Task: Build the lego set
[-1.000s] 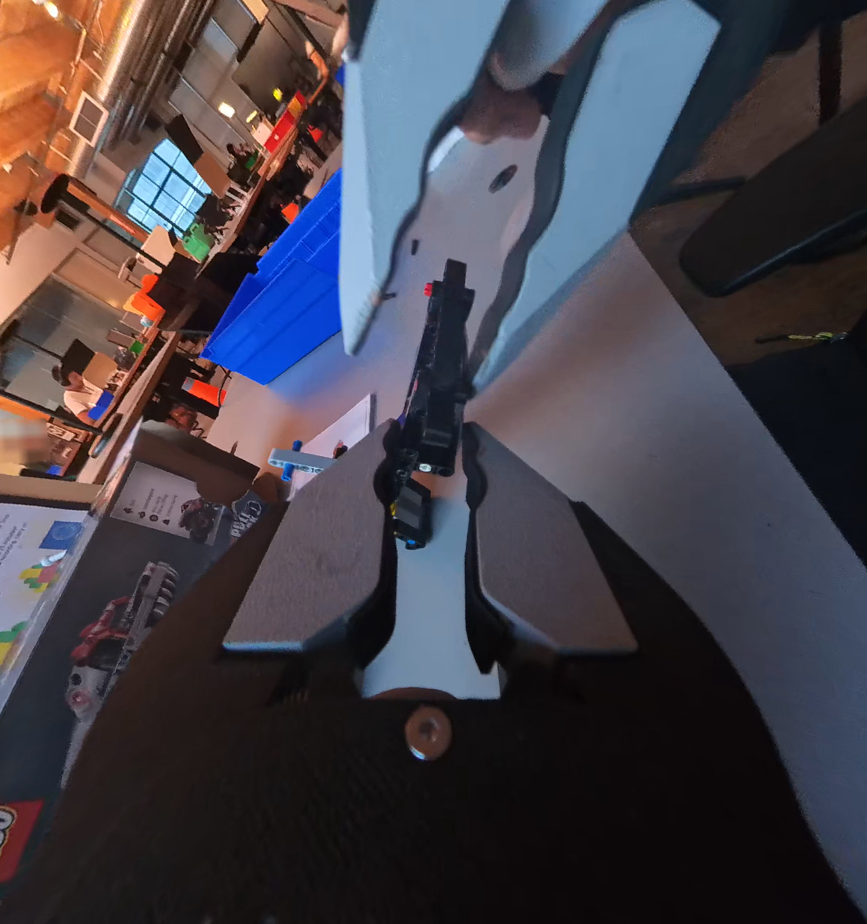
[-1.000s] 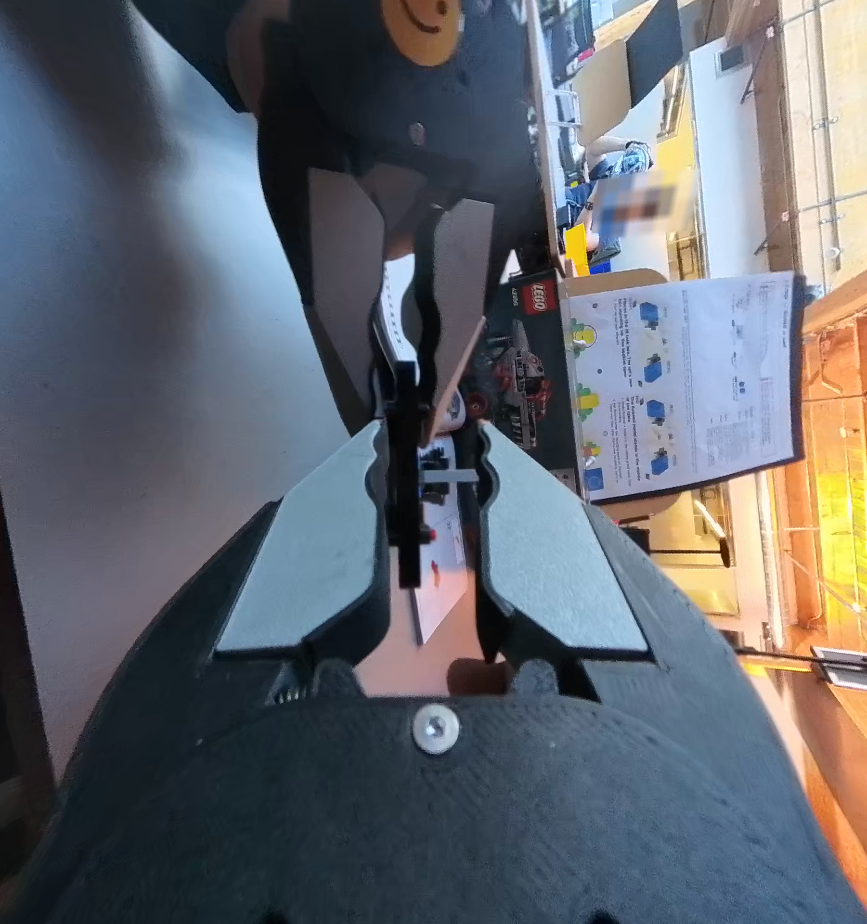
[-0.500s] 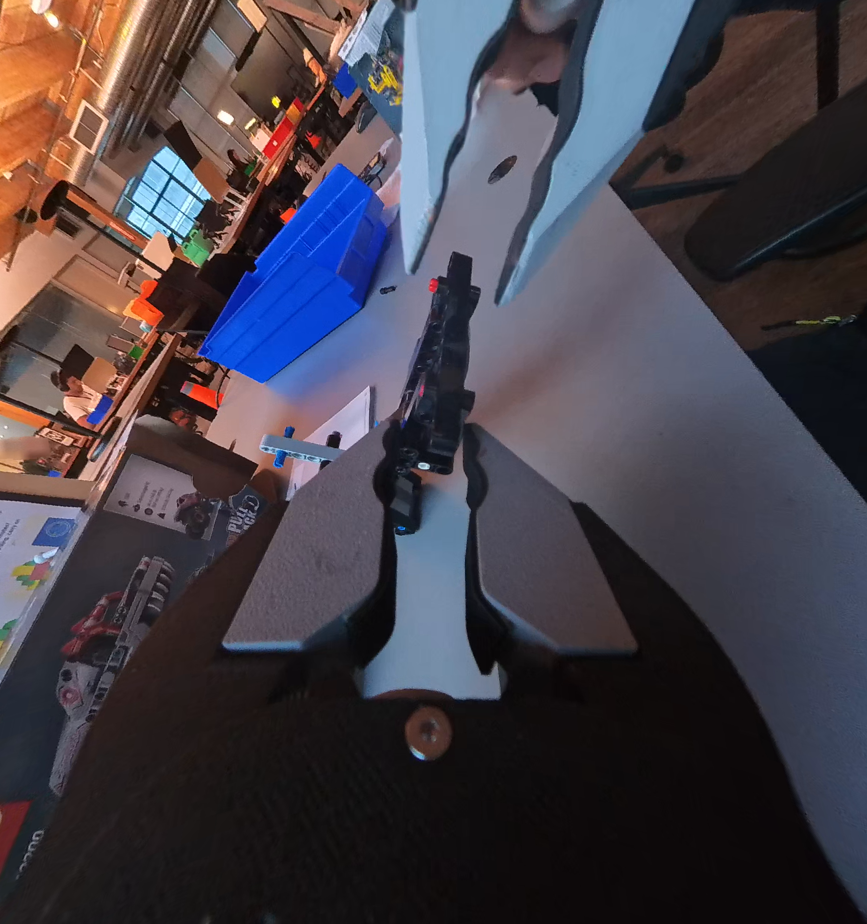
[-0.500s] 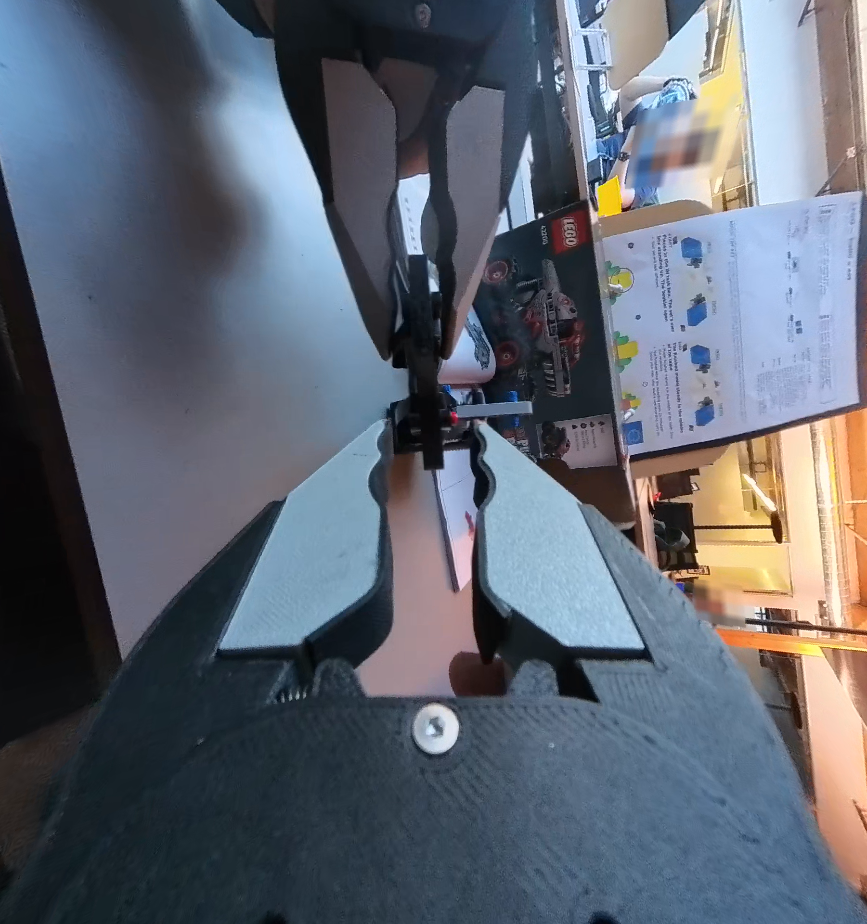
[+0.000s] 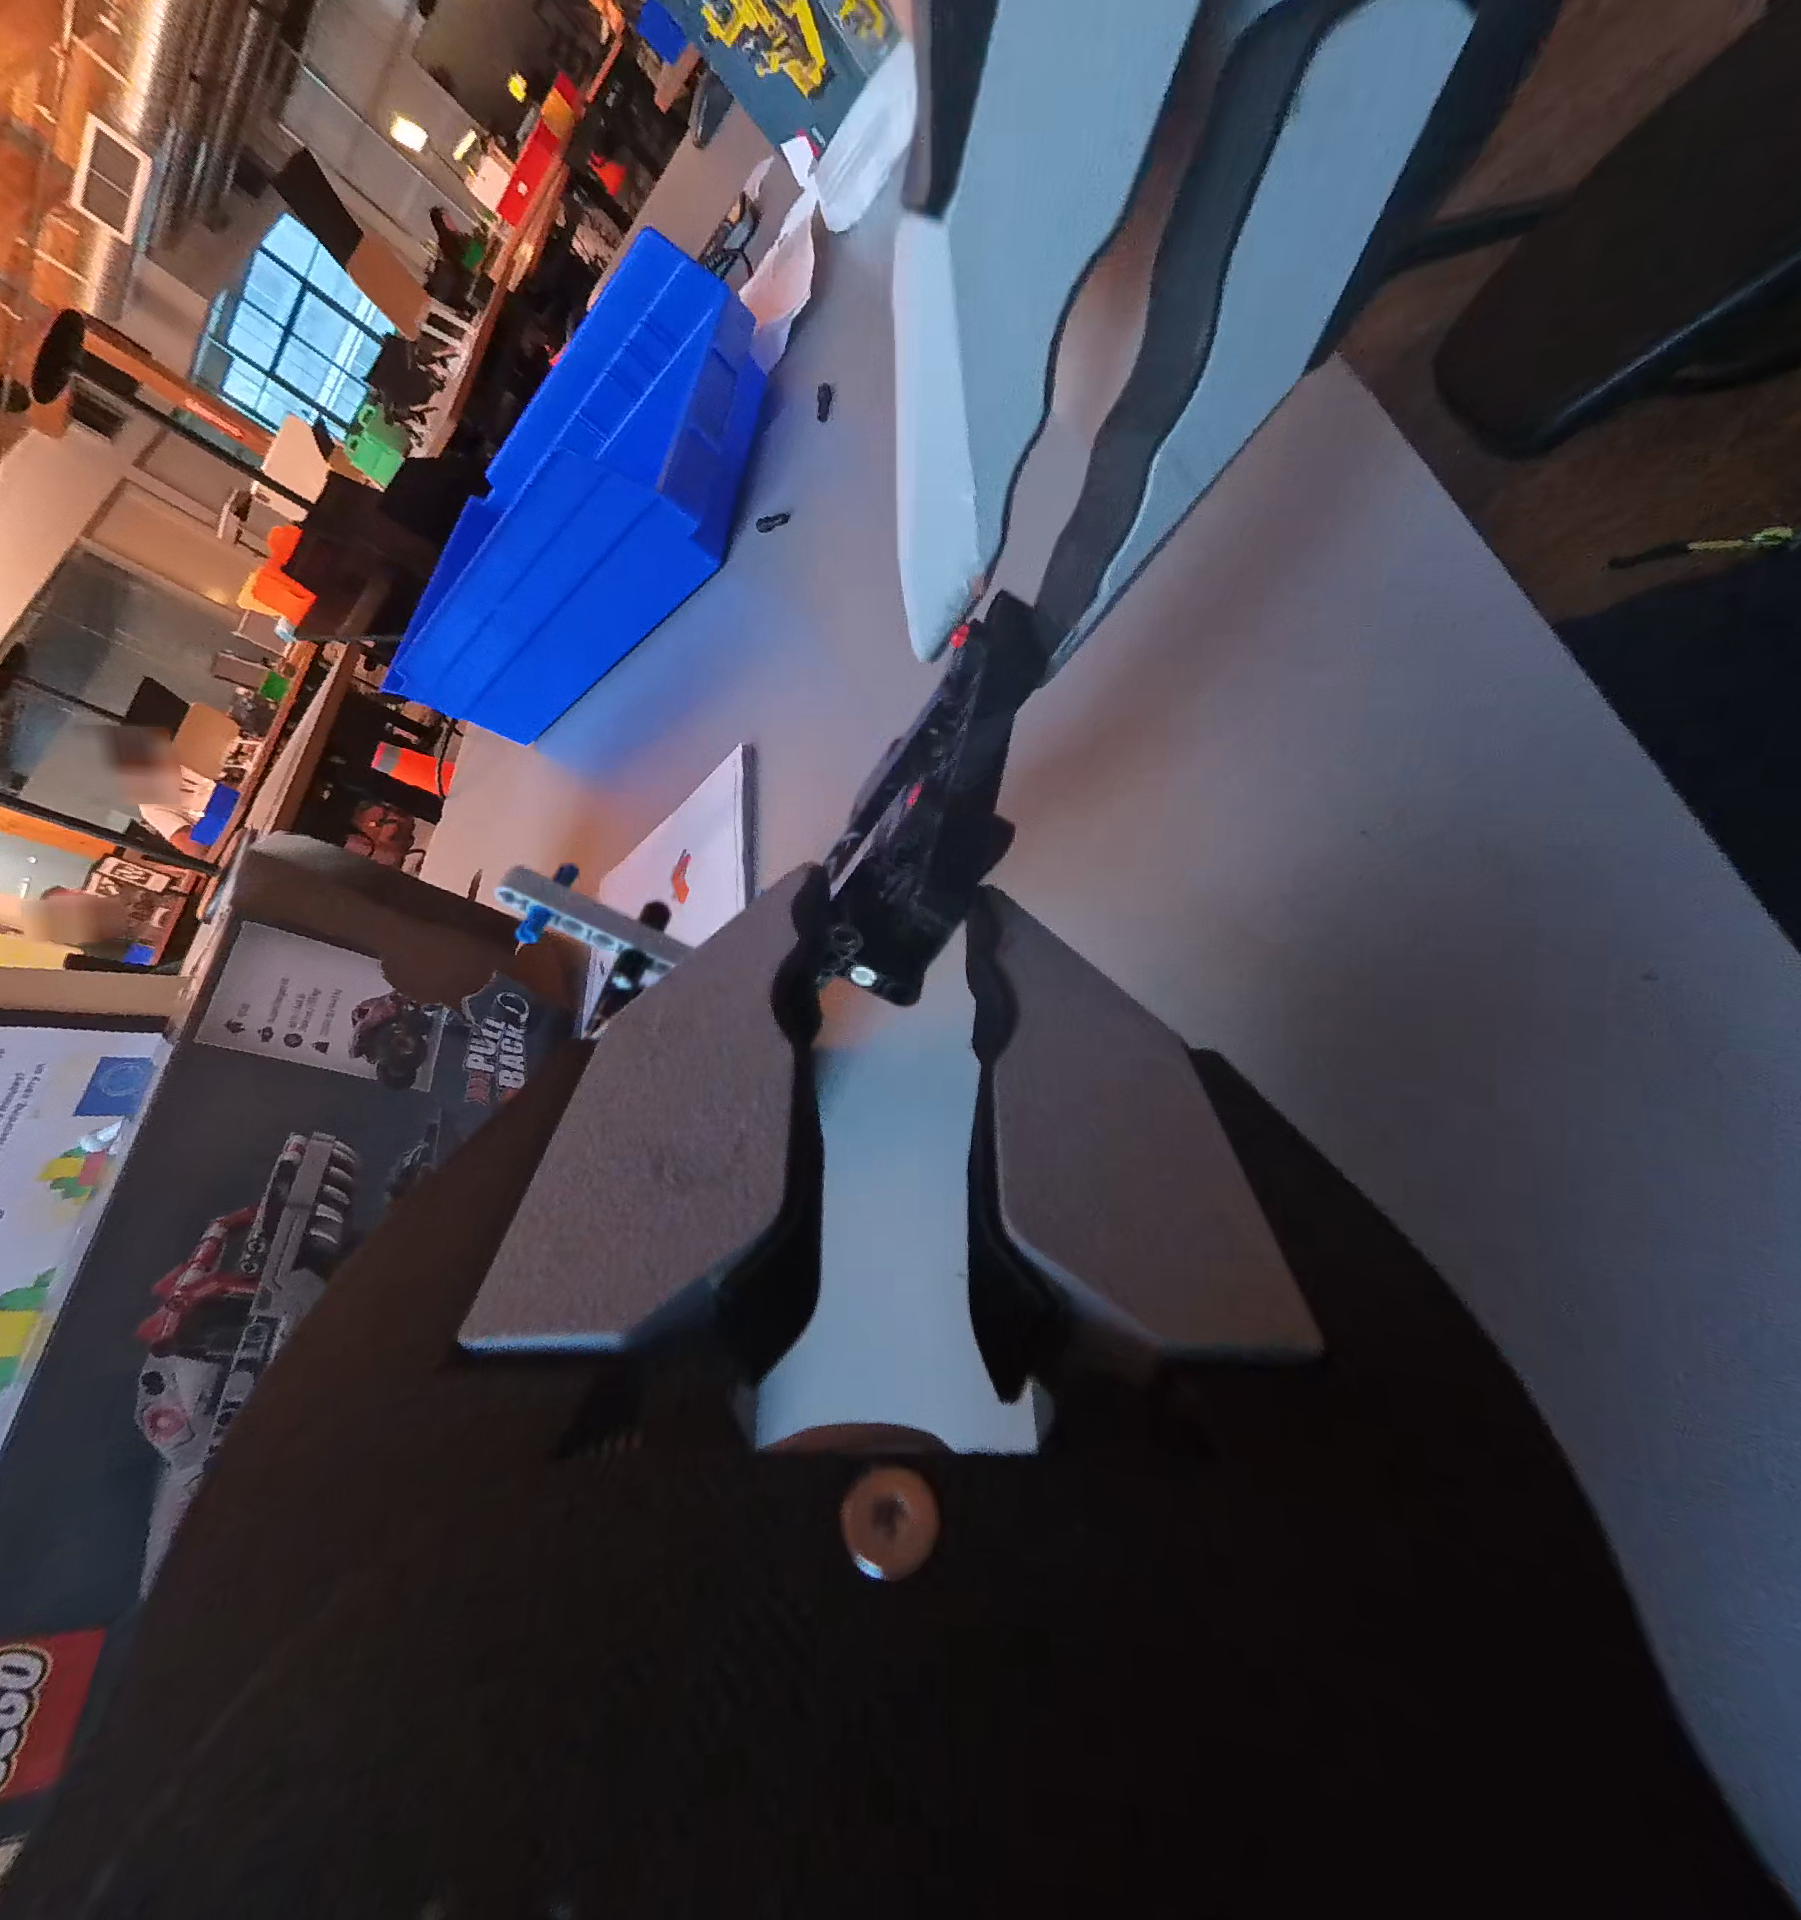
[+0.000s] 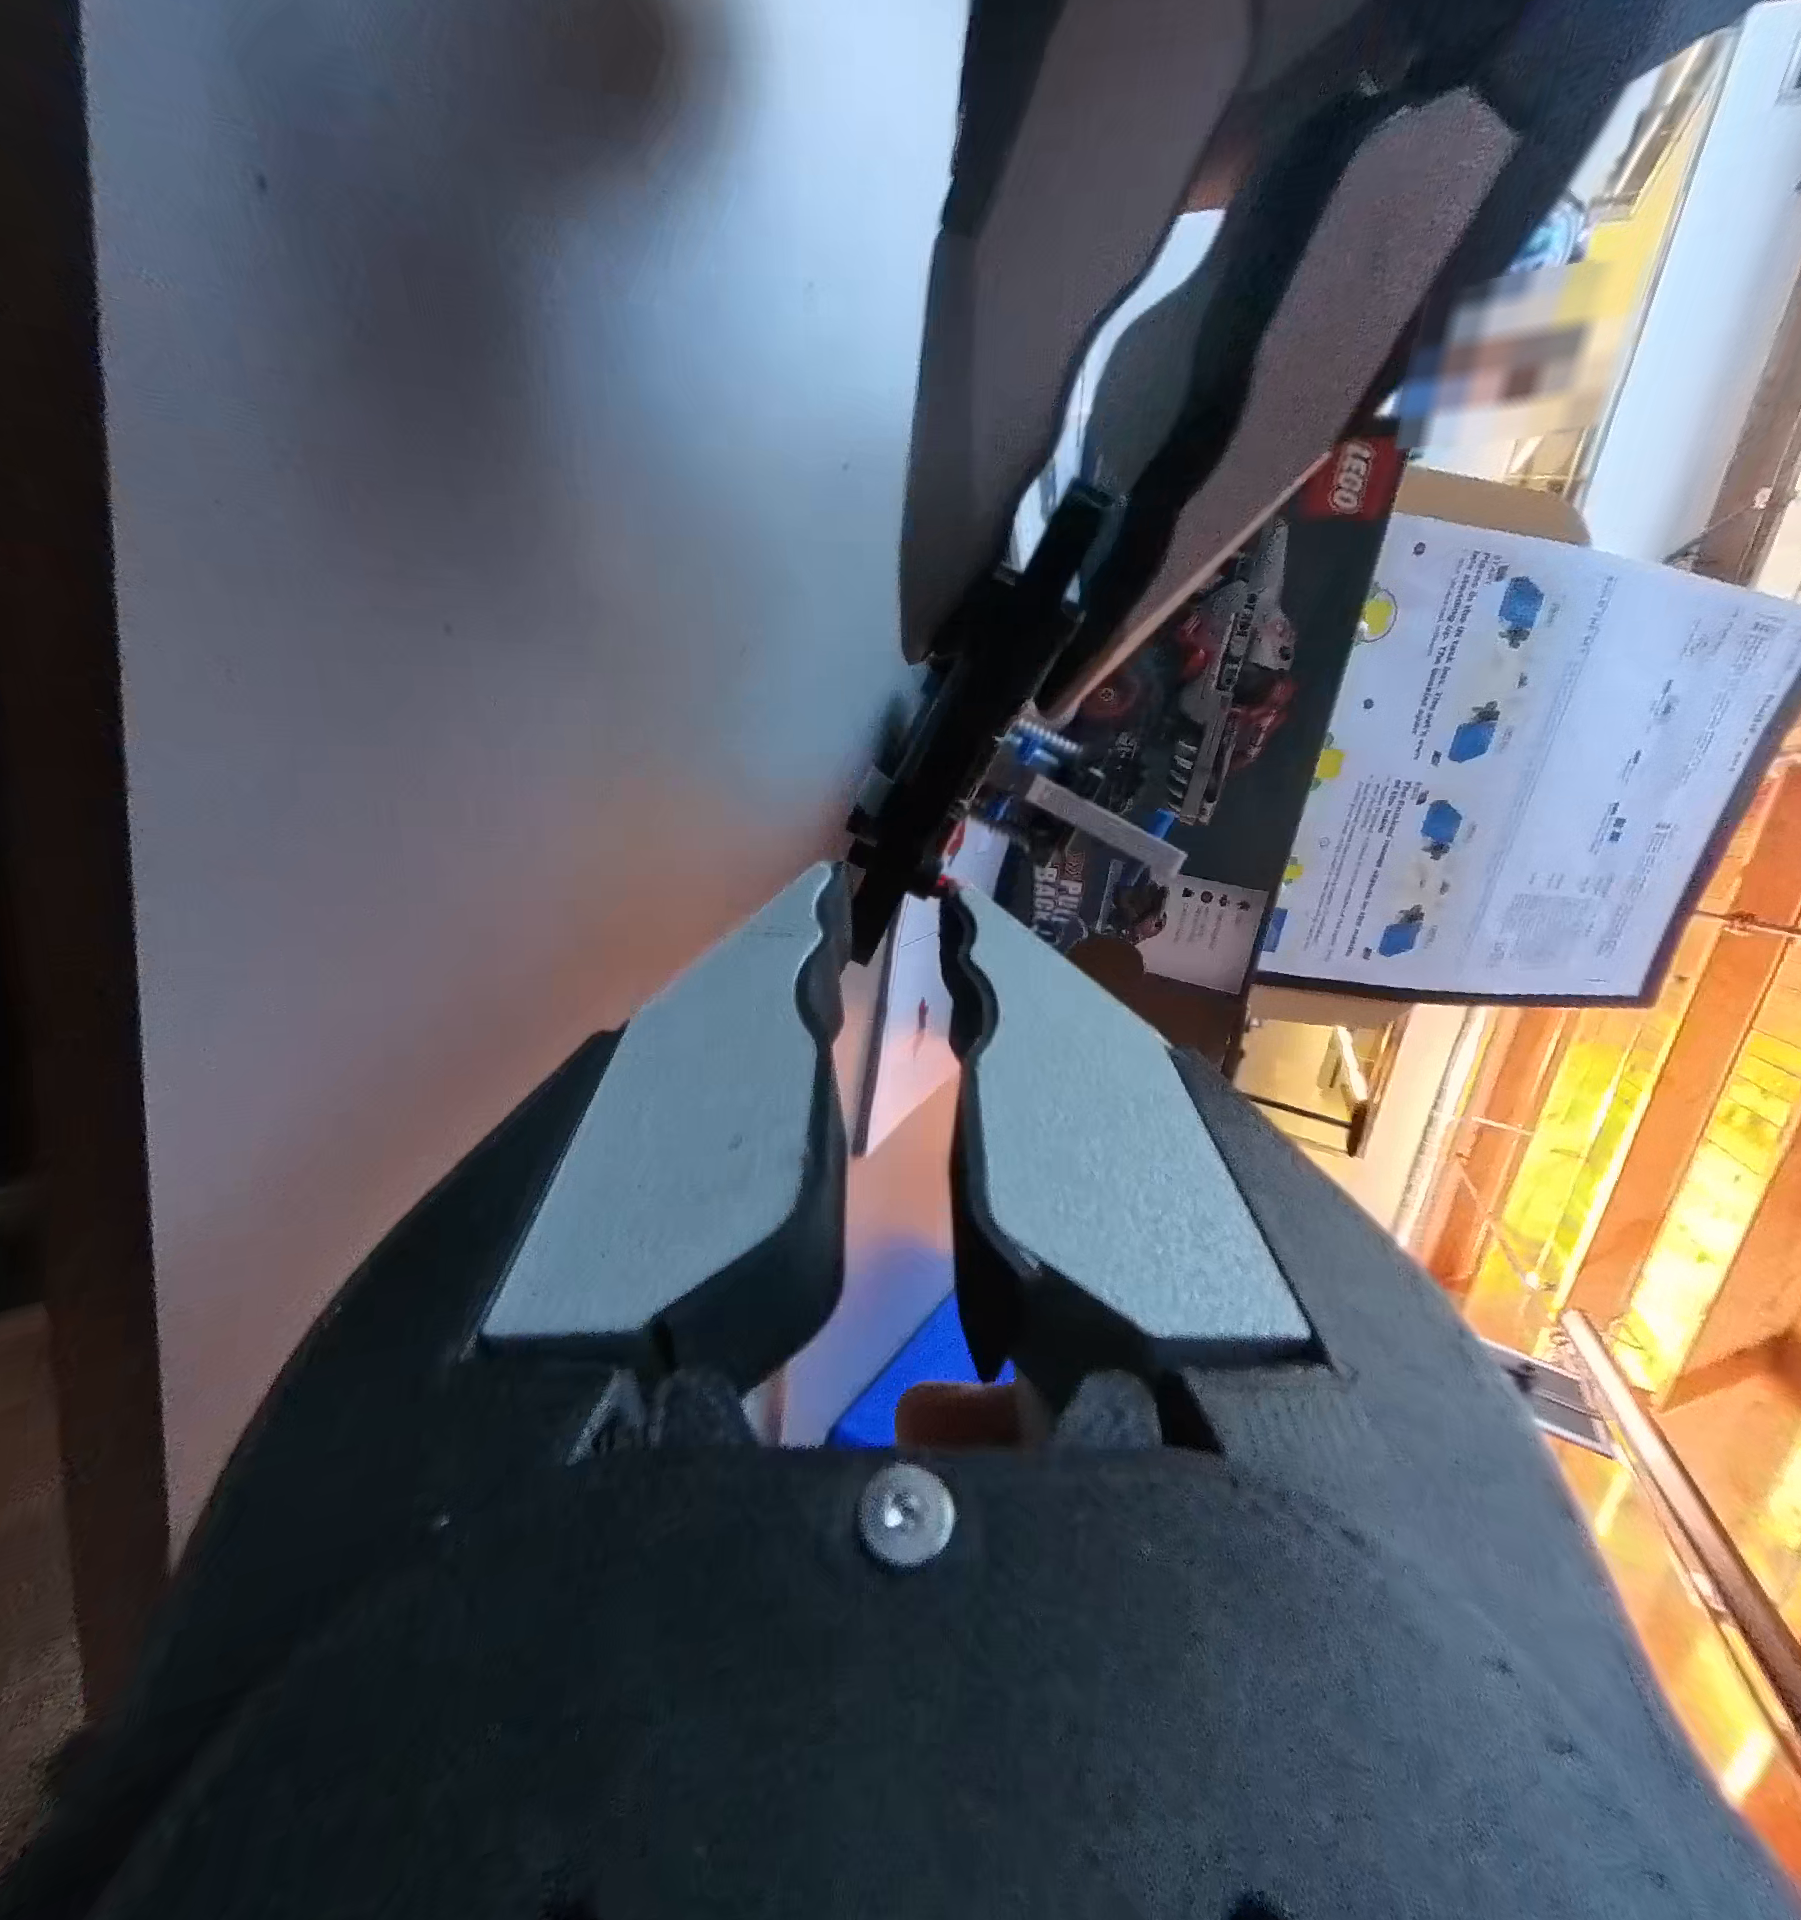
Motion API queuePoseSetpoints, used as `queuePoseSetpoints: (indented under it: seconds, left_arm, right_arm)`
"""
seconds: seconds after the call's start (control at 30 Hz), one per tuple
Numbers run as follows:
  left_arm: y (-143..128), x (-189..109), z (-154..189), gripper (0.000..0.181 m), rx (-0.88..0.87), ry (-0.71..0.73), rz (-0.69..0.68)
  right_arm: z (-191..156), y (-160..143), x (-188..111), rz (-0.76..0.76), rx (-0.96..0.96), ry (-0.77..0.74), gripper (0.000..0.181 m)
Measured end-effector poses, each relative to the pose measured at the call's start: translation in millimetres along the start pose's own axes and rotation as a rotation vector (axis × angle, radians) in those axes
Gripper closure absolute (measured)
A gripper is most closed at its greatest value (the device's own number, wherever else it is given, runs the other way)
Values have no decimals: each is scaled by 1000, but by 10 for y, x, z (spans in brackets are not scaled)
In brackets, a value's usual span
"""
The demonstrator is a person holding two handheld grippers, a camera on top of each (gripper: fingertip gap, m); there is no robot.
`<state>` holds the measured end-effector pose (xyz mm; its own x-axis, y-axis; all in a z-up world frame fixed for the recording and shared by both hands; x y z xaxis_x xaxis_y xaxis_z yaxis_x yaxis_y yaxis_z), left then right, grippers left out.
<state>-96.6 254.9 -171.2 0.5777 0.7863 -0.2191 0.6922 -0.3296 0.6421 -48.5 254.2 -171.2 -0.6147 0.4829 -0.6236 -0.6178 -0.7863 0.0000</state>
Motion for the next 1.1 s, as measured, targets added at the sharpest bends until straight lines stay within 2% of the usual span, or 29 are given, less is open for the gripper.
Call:
queuePoseSetpoints:
  seconds: [0.03,0.13,0.27,0.5,0.6,0.83,0.97,1.1]
  left_arm:
    - [3,-1,9,158,-1,-4,0]
    - [-26,9,46,157,12,-15,-10]
    - [-53,22,-3,158,19,16,-12]
    - [-79,16,58,157,23,-5,15]
    - [-75,27,52,157,10,-1,15]
    - [-80,43,81,157,34,5,17]
    - [-82,26,55,157,14,10,16]
    - [3,-26,-90,158,-110,18,68]
  right_arm:
    - [-27,-5,20,-5,-17,6,169]
    - [-79,-1,74,7,-10,17,170]
    - [14,-48,95,84,127,-58,169]
    - [-16,-95,84,162,312,-99,153]
    - [-39,-42,89,171,302,-109,147]
    - [59,146,44,231,276,-164,149]
    - [58,48,30,270,355,-137,148]
    - [147,-125,-151,349,469,-158,141]
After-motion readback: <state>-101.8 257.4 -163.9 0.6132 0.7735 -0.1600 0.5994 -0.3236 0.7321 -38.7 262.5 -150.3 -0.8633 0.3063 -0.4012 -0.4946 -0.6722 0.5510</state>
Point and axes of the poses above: each gripper's, where its closed fingertips meet, x out along the fingers, y out of its top, z = x × y across the jaws, the point moved 1 cm from there along -x, back along the fingers, and after that the axes turned 12 degrees about y, right-handed, at the moved point
